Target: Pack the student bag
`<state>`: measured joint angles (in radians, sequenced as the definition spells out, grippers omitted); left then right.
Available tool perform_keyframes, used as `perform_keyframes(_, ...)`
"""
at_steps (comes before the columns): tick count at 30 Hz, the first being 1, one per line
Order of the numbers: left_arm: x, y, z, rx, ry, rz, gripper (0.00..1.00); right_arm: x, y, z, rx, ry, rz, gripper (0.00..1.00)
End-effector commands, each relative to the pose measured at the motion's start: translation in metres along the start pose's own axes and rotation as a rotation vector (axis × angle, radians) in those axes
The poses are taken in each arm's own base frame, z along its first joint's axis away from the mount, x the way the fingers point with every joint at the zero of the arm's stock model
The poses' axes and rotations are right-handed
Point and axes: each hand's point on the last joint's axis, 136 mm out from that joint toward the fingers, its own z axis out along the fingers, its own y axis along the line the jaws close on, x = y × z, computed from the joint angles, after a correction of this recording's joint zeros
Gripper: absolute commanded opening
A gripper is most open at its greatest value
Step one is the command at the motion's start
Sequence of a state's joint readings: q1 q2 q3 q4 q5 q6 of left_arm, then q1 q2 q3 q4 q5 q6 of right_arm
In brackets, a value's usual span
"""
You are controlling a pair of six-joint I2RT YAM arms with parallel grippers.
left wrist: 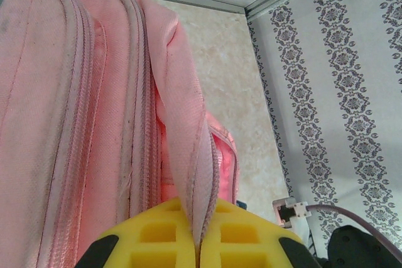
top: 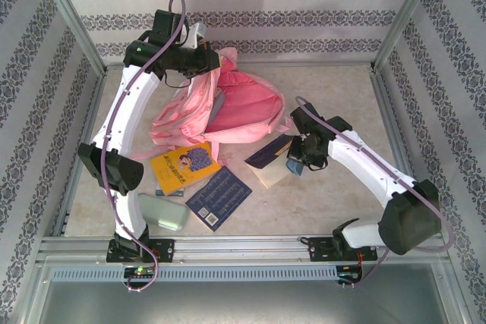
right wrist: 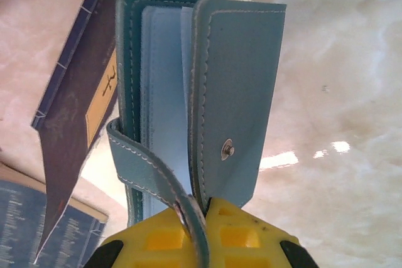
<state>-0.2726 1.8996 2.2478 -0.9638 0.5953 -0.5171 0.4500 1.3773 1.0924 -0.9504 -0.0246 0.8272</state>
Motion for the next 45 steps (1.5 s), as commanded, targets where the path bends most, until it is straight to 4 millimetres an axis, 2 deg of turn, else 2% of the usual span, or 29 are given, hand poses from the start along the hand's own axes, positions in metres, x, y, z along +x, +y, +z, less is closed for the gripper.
perform_keyframes(1, -0.020, -0.042, -0.039, 0.115, -0.119, 0.095, 0.00, 0.007, -0.004, 0.000, 0.047, 0.044, 0.070, 0.00)
perform_keyframes(7, -0.017, -0.042, -0.040, 0.116, -0.115, 0.092, 0.00, 0.013, -0.040, -0.032, 0.089, -0.079, 0.185, 0.00)
perform_keyframes(10, -0.018, -0.042, -0.041, 0.119, -0.118, 0.092, 0.00, 0.018, -0.041, -0.046, 0.037, -0.105, 0.189, 0.00)
perform_keyframes(13, -0.018, -0.042, -0.041, 0.120, -0.117, 0.091, 0.00, 0.015, -0.018, -0.054, -0.070, -0.095, 0.146, 0.00)
perform_keyframes(15, -0.018, -0.042, -0.040, 0.120, -0.114, 0.091, 0.00, 0.004, 0.005, -0.068, -0.161, -0.120, 0.102, 0.00)
perform_keyframes(17, -0.017, -0.042, -0.040, 0.119, -0.114, 0.091, 0.00, -0.009, 0.034, -0.086, -0.274, -0.147, 0.041, 0.00)
perform_keyframes(24, -0.016, -0.043, -0.041, 0.123, -0.110, 0.094, 0.00, -0.050, 0.130, -0.170, -0.579, -0.277, -0.139, 0.00)
perform_keyframes(27, -0.015, -0.045, -0.044, 0.129, -0.114, 0.100, 0.00, -0.064, 0.170, -0.191, -0.717, -0.291, -0.166, 0.00)
perform_keyframes(29, -0.016, -0.049, -0.045, 0.143, -0.117, 0.102, 0.00, -0.074, 0.190, -0.186, -0.752, -0.276, -0.158, 0.00)
perform_keyframes(34, -0.022, -0.061, -0.055, 0.176, -0.148, 0.125, 0.00, -0.092, 0.245, -0.144, -0.839, -0.163, -0.087, 0.00)
perform_keyframes(40, -0.028, -0.073, -0.063, 0.218, -0.173, 0.132, 0.00, -0.115, 0.291, -0.097, -0.946, -0.121, 0.043, 0.00)
perform_keyframes(45, -0.032, -0.078, -0.066, 0.238, -0.185, 0.130, 0.00, -0.117, 0.326, -0.066, -1.023, -0.087, 0.097, 0.00)
